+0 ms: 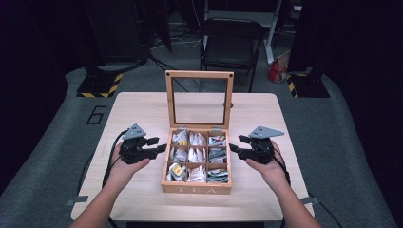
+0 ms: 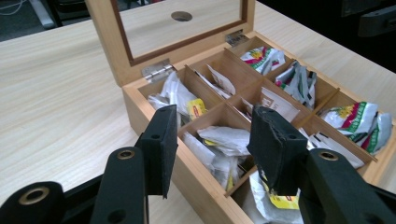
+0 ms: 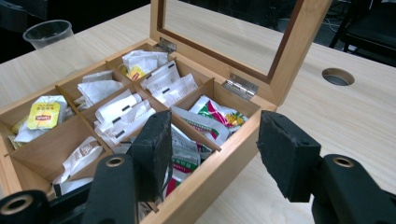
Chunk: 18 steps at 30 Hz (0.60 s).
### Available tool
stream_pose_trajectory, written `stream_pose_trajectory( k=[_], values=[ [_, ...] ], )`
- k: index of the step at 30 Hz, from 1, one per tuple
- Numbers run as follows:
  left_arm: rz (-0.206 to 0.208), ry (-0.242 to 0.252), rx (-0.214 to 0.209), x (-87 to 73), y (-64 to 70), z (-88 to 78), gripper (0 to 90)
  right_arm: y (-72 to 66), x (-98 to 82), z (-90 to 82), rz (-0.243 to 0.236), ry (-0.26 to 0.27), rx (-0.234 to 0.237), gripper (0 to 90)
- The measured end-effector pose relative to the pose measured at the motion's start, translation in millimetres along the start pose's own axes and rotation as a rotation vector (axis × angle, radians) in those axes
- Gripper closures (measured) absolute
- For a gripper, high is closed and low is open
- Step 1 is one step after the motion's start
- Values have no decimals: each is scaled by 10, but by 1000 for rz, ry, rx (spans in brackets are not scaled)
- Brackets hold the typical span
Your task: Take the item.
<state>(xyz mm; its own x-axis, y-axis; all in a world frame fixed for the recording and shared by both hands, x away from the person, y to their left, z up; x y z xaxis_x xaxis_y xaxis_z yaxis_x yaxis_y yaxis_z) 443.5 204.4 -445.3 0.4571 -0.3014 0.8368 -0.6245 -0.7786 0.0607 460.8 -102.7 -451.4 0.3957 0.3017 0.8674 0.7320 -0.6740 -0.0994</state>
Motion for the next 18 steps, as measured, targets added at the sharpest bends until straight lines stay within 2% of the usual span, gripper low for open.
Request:
stream_pose_trajectory(
  k=[8,18],
  values=[
    [0,0,-18,-102,100,-3,521,40,-122,-28,23,1,-17,443],
    [-7,-7,-26,-240,183,42,533,66,-222,-22,16,-1,-37,443]
  ],
)
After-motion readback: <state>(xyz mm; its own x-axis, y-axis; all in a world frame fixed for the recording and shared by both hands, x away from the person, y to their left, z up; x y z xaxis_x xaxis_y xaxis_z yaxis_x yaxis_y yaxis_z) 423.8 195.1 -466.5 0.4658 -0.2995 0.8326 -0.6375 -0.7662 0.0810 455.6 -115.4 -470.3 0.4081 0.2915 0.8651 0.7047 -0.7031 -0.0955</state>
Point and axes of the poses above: each handheld gripper's, and its own axes: z roughly forward along the jaws, x roughly out of its top, y roughly to its right, the point moved 8 cm from there along z, roughly forward along the jaws, and after that the axes turned 5 degrees about x, right-handed, at the moved point
